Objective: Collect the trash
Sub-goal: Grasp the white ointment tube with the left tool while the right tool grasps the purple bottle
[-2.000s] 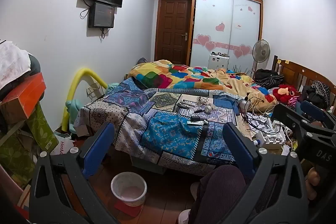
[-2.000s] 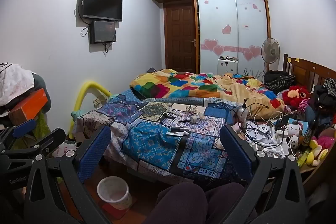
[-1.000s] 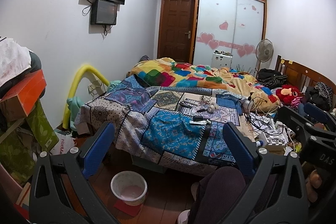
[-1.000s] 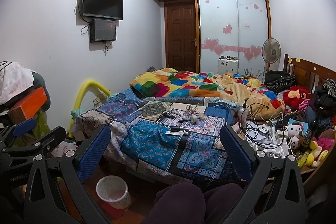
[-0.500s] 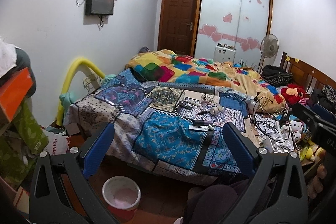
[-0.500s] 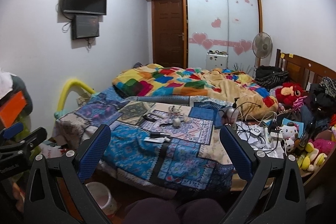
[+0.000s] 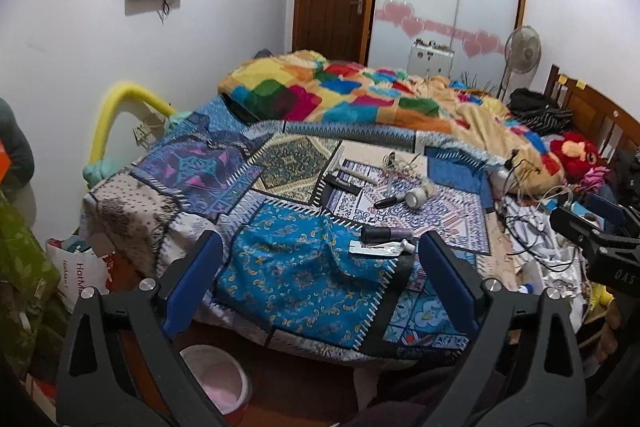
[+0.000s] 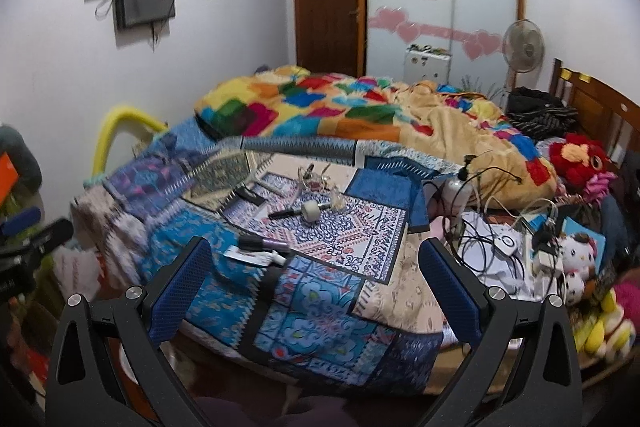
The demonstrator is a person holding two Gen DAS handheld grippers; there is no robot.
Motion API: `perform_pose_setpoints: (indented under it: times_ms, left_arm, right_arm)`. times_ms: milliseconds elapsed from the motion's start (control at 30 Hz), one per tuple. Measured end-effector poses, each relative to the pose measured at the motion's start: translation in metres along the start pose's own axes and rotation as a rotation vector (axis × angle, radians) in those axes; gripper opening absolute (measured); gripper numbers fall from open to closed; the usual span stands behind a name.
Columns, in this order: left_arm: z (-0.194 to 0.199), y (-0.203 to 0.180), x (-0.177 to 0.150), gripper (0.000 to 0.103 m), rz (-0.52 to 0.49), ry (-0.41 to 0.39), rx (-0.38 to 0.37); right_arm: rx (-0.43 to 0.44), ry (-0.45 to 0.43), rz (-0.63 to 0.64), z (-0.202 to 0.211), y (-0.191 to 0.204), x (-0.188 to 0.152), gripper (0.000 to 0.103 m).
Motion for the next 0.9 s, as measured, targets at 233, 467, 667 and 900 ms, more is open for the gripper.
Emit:
perform_pose_setpoints:
  times_ms: [233,467,667,900]
  left_arm:
    - [-0.082,-0.011,0.004,0.094,-0.025,0.128,-0.003]
    - [-0.147,-0.013,-0.004,0.071,-0.030,0.246,-0.033]
    - [-0.186,-0.014,-0.013,0.051,-0.004,0.333,-0.106]
    - [-0.210,-0.019,-0.015,0.039,0.021,0.379,-0.157]
  right_arm:
    - [0.110,0.131,0.053,-0.081,-0.007,0.015,0.097]
    - [0.229,0.294,0.192,-0.163,0.014,0.028,0.079]
    - [0.254,0.375,0.369,-0.214,0.043,0.030,0.061]
    - [0.307,0.423,0.459,-0.249,0.062,0.037,0.047]
Point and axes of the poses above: each gripper's, at about its wrist camera, not at the fingertips, and z roughly against the way its jaws point, y to its left, x to its top, the point moved 4 cm from there along -z, roughly the way its jaws point, and after that the axes turned 13 degrees about y, right-handed, at the moved point
